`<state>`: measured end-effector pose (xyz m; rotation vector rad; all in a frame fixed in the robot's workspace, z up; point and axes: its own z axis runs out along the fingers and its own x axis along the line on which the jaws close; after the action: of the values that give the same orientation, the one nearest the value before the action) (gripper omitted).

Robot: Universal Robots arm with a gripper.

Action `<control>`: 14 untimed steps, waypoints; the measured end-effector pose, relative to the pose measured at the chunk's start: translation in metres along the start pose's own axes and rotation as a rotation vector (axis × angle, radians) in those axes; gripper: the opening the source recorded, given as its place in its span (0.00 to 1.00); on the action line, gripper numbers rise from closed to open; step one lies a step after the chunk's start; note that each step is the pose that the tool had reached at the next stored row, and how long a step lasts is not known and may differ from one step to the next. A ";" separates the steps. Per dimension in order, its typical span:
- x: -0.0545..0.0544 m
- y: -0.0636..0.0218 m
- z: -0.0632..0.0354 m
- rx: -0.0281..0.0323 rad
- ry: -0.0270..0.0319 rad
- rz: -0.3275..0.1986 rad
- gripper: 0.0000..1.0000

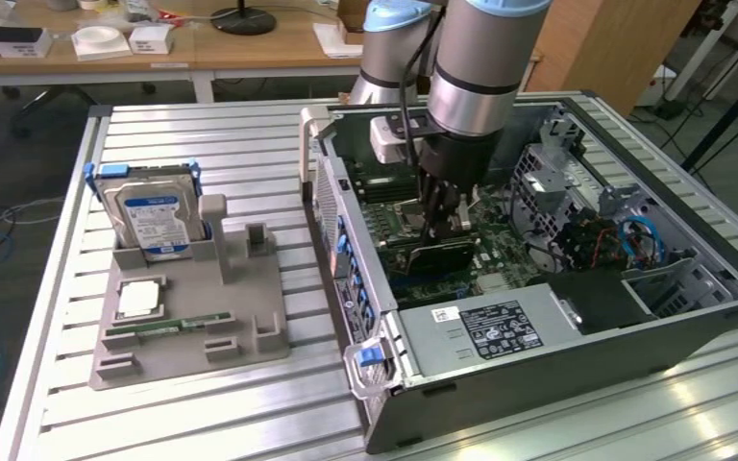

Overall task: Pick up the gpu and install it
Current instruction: 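Press down on the gpu until it lock into place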

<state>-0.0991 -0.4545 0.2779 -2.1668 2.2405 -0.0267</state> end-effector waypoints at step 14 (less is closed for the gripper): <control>0.000 0.0005 0.0104 0.0017 -0.0016 0.000 0.11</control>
<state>-0.0993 -0.4540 0.2675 -2.1653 2.2388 -0.0268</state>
